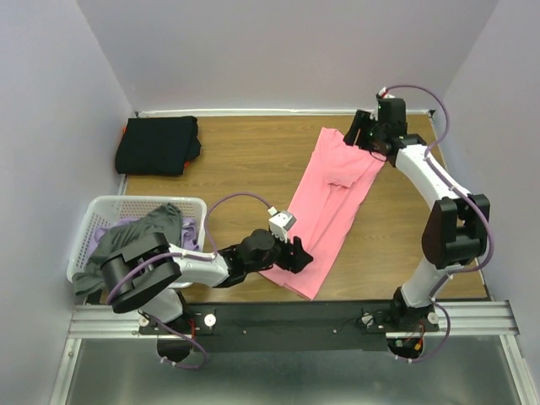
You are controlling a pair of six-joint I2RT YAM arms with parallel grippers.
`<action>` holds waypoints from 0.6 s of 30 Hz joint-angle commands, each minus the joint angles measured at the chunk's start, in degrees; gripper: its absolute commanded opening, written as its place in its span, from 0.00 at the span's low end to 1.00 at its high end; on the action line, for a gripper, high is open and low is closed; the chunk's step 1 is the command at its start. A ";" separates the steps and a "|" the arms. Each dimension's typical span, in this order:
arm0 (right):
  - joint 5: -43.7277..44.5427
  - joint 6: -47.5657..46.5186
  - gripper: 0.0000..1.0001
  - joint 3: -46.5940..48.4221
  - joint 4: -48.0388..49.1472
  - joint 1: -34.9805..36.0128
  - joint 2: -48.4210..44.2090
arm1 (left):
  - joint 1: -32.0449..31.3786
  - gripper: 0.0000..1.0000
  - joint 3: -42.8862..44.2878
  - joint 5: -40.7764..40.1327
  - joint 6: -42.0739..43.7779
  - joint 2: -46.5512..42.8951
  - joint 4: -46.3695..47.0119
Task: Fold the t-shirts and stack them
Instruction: Fold the tshirt
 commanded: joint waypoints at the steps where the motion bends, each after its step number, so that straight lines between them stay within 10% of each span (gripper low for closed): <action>1: 1.71 1.76 0.70 -9.82 2.82 -0.01 -0.33 | -2.41 0.77 -1.26 -2.91 -0.26 2.07 -2.21; 18: 1.62 3.26 0.70 -12.04 6.96 0.08 11.70 | -9.27 0.77 1.89 -5.46 -6.15 10.96 -2.04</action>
